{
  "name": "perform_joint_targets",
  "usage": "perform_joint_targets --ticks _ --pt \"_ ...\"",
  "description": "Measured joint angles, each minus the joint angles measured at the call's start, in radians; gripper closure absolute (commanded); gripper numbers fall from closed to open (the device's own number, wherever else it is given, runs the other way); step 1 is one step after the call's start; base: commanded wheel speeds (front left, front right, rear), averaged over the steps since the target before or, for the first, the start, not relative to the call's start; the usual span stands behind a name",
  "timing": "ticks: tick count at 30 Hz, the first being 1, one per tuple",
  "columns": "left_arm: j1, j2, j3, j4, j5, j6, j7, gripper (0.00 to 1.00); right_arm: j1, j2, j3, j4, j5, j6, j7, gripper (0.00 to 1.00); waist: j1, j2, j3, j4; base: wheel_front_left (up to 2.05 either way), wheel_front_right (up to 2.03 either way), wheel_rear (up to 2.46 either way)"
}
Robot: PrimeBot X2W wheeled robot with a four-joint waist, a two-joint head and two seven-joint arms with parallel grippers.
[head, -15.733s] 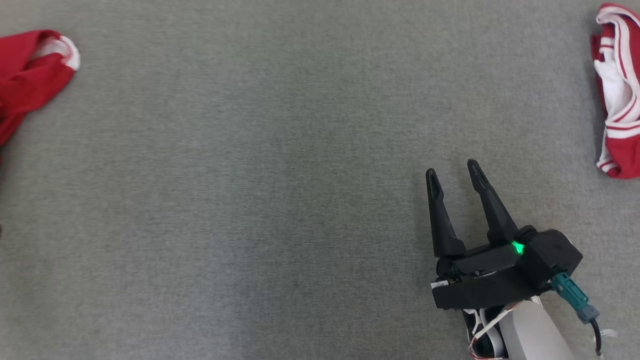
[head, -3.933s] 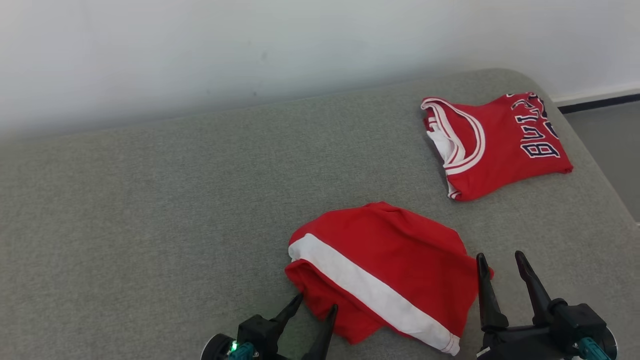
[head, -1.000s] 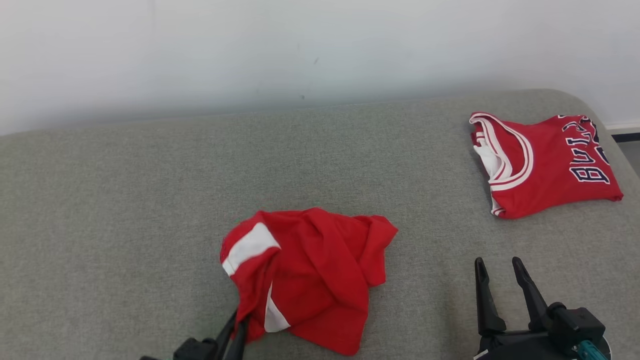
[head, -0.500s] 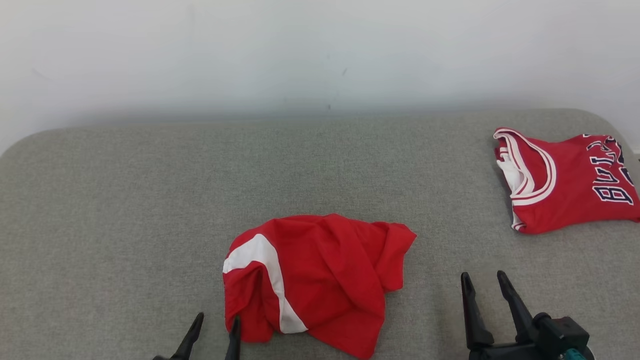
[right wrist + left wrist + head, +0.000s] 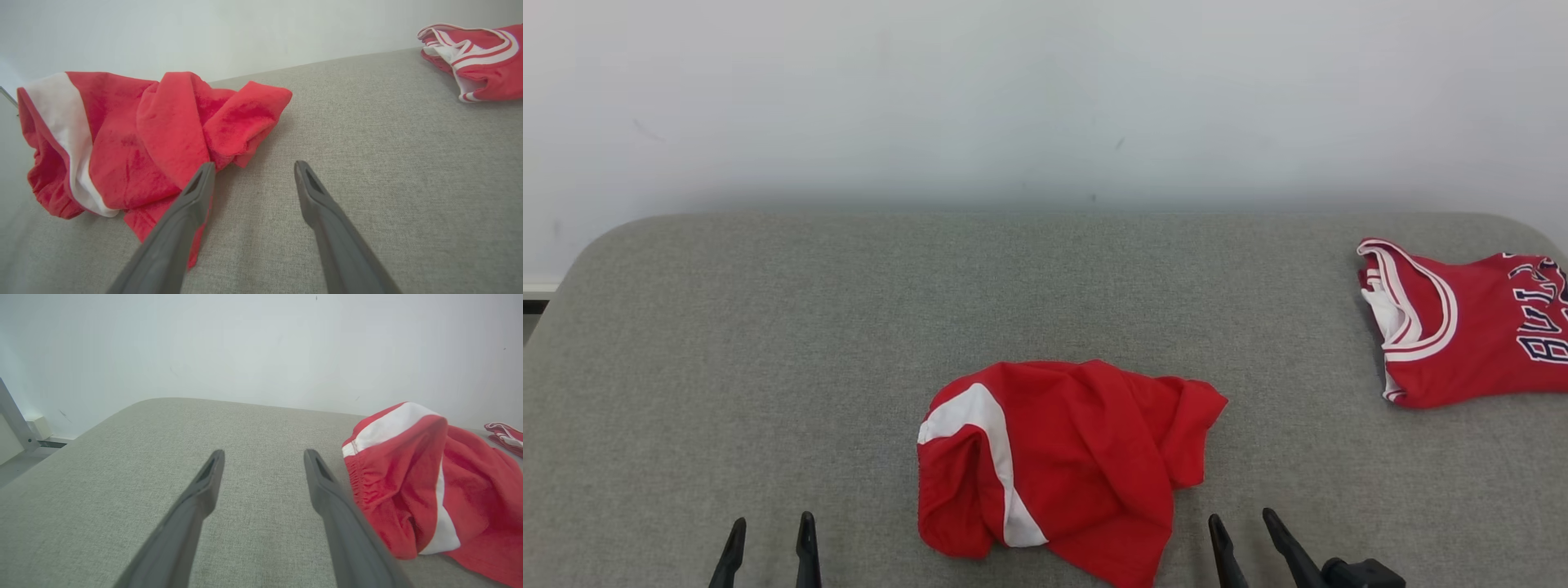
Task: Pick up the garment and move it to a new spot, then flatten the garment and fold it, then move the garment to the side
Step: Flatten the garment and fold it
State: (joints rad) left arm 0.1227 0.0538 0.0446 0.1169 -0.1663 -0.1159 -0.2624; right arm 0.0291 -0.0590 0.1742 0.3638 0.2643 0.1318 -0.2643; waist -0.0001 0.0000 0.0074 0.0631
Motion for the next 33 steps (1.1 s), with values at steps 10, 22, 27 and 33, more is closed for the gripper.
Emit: perform_joint_targets --ticks 10,22,27,33 --pt "0.000 -0.002 -0.004 0.004 -0.005 -0.007 0.000 0.00 -0.062 0.005 0.108 0.149 0.044 0.000 0.000 0.00 0.0001 0.0000 -0.003 0.019 0.00 0.00 0.00" --pt "-0.024 -0.002 -0.027 0.016 -0.008 -0.007 0.000 0.00 -0.234 0.004 0.230 0.353 0.123 0.000 0.000 1.00 0.0002 0.0000 0.020 0.053 0.00 0.00 0.00" --pt "-0.023 -0.002 -0.032 0.017 -0.021 0.002 0.000 0.00 -0.234 -0.085 0.165 0.277 0.081 0.000 0.000 1.00 0.0001 0.0000 0.025 0.030 0.00 0.00 0.00" --pt "-0.024 -0.003 -0.048 0.023 -0.038 0.010 0.000 0.00 -0.197 -0.261 0.086 0.228 0.110 0.000 0.024 1.00 0.0002 0.0000 0.029 -0.015 0.00 0.00 0.00"
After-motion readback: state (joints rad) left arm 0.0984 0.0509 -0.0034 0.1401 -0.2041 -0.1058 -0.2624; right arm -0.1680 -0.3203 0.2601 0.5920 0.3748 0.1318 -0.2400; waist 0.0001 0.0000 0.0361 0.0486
